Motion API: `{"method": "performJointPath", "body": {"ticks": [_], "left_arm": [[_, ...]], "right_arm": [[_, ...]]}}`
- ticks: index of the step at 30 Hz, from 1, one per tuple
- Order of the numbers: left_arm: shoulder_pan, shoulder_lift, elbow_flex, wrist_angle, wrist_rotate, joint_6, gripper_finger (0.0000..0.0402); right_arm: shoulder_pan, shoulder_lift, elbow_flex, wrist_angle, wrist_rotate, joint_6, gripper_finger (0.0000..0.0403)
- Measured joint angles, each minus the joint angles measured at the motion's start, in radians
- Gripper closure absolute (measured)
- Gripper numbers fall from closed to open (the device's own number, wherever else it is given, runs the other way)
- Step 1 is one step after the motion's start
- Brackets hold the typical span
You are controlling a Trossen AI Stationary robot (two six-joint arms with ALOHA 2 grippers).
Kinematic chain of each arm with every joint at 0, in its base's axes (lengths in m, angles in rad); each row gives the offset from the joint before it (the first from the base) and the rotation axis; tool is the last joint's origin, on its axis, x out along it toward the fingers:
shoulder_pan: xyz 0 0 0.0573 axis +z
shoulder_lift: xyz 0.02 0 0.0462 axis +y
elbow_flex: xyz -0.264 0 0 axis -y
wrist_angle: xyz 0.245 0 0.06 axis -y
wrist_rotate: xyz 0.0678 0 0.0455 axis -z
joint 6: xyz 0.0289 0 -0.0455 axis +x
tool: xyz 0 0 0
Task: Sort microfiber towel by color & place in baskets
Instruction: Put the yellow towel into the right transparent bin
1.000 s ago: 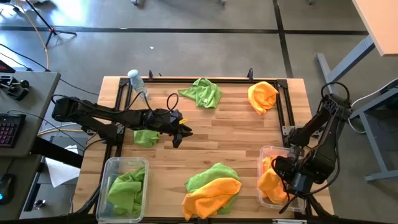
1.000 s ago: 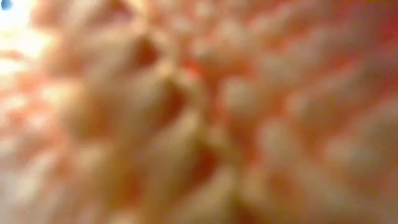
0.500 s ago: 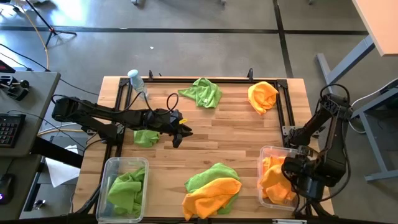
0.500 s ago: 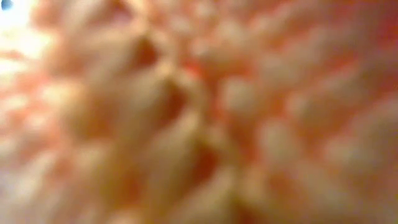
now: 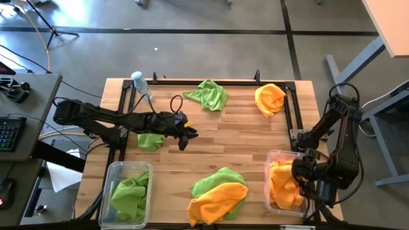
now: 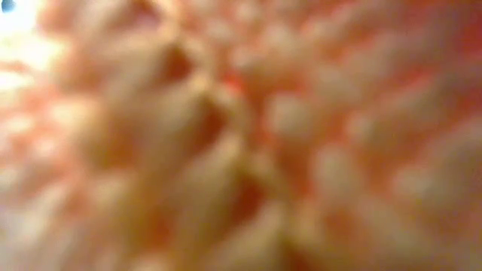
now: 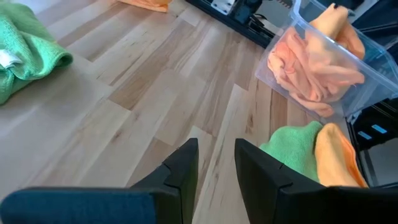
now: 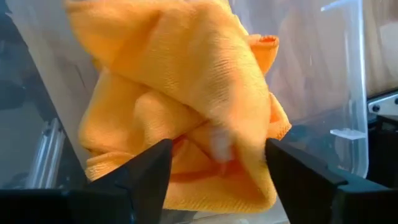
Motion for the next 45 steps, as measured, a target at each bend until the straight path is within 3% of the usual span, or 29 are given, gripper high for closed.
{"method": "performJointPath", "body": {"ticks": [5,14,21,28,38,45], "left_arm": [[0.000,0.000,0.000,-0.002,-0.018,0.040,0.0310],[-0.010,0.000,0.000,-0.004,-0.030,0.311,0.0335],[-0.041,-0.045,-0.001,-0.018,-0.043,0.413,0.0398],[-0.071,-0.168,-0.001,-0.174,-0.124,0.509,0.0400],[-0.076,-0.402,-0.086,-0.266,-0.111,0.485,0.0401],[-0.120,-0.552,-0.148,-0.295,-0.087,0.476,0.0401]], "right_arm": [[0.000,-0.030,0.000,0.000,0.004,-0.001,0.0216],[-0.003,-0.041,0.000,0.038,0.122,-0.037,0.0391],[-0.101,-0.041,0.000,0.102,0.184,-0.096,0.0400],[-0.300,0.008,0.000,0.307,0.214,-0.383,0.0401],[-0.536,0.137,0.001,0.615,0.143,-0.698,0.0402],[-0.613,0.318,0.199,0.549,0.118,-0.809,0.0403]]}}
